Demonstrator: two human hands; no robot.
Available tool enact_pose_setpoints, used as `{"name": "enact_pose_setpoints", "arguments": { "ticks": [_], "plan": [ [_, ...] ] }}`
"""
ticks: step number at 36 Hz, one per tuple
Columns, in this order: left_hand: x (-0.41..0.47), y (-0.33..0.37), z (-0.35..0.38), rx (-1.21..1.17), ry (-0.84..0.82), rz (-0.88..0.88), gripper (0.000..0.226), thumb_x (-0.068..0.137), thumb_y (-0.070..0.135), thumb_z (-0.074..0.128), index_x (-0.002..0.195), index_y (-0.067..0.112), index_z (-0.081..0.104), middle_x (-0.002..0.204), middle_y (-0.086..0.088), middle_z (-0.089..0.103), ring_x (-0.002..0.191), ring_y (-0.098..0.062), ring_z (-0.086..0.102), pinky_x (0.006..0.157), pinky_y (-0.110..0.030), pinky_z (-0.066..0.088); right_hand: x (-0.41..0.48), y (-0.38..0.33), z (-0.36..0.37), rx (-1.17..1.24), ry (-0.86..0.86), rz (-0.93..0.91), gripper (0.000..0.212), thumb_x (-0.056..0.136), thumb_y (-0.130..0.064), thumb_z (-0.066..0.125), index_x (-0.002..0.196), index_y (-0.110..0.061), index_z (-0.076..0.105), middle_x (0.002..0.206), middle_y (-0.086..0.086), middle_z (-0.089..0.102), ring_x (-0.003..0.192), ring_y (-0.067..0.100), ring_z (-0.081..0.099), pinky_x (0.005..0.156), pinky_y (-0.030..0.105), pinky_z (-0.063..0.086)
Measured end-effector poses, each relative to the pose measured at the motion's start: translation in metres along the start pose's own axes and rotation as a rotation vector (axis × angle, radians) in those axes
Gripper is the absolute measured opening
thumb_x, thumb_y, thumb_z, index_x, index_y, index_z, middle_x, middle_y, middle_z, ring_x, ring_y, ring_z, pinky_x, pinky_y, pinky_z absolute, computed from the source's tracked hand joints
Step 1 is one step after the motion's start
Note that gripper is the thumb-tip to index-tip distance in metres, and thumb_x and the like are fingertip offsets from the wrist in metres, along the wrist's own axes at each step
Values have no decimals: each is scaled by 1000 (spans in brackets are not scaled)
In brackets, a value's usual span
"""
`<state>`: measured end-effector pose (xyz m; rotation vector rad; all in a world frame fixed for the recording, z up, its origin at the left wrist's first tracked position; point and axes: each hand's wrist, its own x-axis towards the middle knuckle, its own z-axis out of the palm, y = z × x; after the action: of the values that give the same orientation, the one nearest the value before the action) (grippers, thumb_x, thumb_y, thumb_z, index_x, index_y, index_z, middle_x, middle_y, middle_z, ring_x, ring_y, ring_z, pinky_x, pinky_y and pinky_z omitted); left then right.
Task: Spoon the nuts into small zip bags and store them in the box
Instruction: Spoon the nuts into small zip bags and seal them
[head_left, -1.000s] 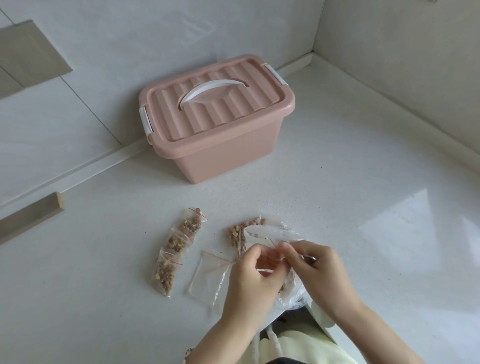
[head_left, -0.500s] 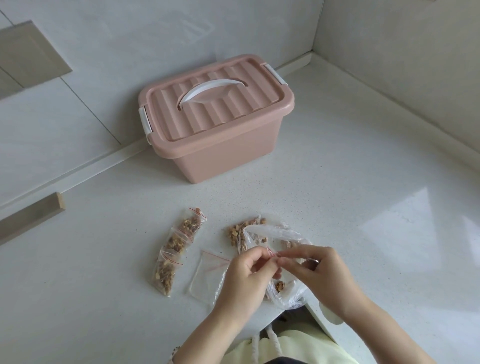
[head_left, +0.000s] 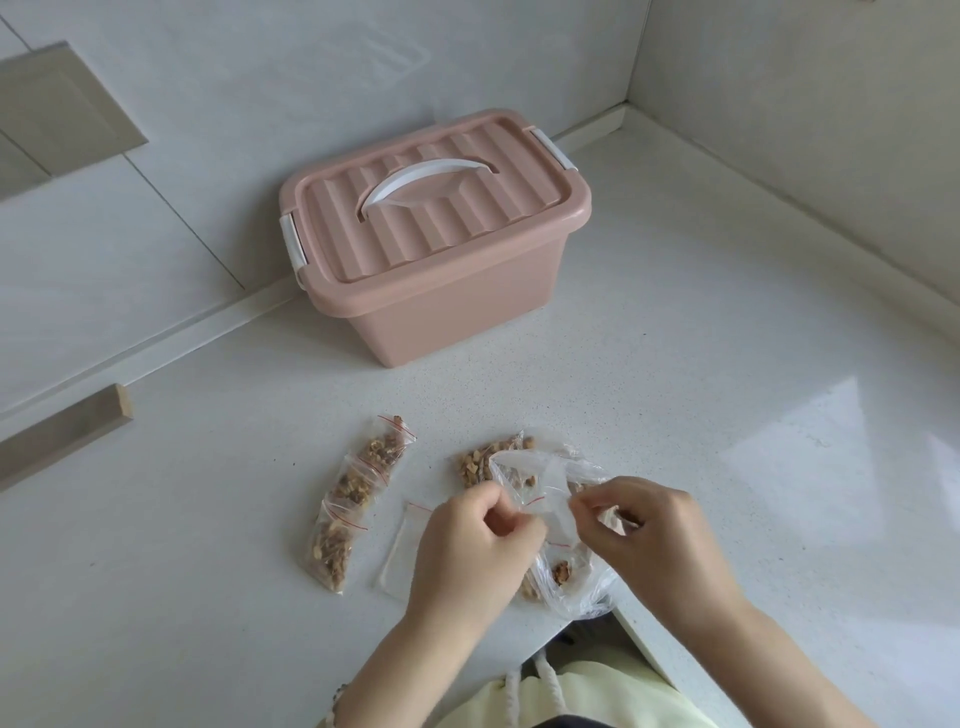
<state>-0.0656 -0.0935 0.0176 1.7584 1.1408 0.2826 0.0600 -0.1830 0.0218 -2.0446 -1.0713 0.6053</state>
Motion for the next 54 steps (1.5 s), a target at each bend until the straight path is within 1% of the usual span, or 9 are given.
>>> {"name": "enact_pose_setpoints", "arguments": {
  "ticks": [4,7,9,11,14,21,32,45,54],
  "plan": [
    [2,-3,6,521,170,151,27,62,26,59,51,18,36,43,4,40,39,-15,39,36,-21,23,0,0,10,-222,91,-3,12,73,-8,71,64,-16,68,60,-1,64,54,19,58,50,35,48],
    [7,-7,10,413,195,343,10,64,33,52,65,24,47,58,14,47,49,-4,44,41,-11,25,3,-4,9,-186,96,44,11,75,-8,69,65,-14,69,61,-1,66,55,14,57,53,30,47],
    [10,-9,9,210,67,440,30,73,36,51,101,29,52,95,16,56,90,3,53,71,-13,45,6,-9,4,-70,97,69,10,75,-8,70,67,-13,71,62,-4,67,55,4,55,53,14,41],
    [11,-11,6,100,-96,485,63,74,42,57,131,30,35,131,19,41,128,3,33,106,-15,28,8,-16,-1,74,78,111,11,75,-7,70,67,-13,71,59,-8,65,52,-3,52,52,8,36],
    [14,-16,12,163,-150,545,95,65,54,67,140,34,12,147,21,19,141,2,7,114,-20,12,9,-24,-6,212,31,167,15,75,-8,70,63,-17,70,57,-8,65,46,-1,48,50,8,35],
    [20,-11,24,90,82,598,62,66,41,65,119,26,38,112,19,46,113,0,43,100,-27,34,7,-28,-1,320,-16,228,18,73,-10,71,61,-24,69,61,-13,66,45,0,44,50,10,35],
    [14,-16,30,119,112,586,50,68,39,59,113,28,40,109,19,46,105,-4,45,95,-13,32,9,-29,0,2,-85,167,31,73,-23,73,63,-43,53,64,-19,59,65,-6,55,60,8,40],
    [19,-25,31,305,236,685,50,66,40,60,107,17,43,89,4,60,91,-8,49,97,-36,34,10,-23,4,44,-65,156,24,74,-17,71,64,-35,58,63,-16,60,62,-12,52,57,7,40],
    [21,-35,32,348,344,666,28,74,42,61,86,21,45,68,9,55,70,-4,49,85,-26,40,12,-8,1,-33,36,97,10,82,-23,66,74,-18,67,72,-9,61,65,2,55,64,8,39]
  ]
}}
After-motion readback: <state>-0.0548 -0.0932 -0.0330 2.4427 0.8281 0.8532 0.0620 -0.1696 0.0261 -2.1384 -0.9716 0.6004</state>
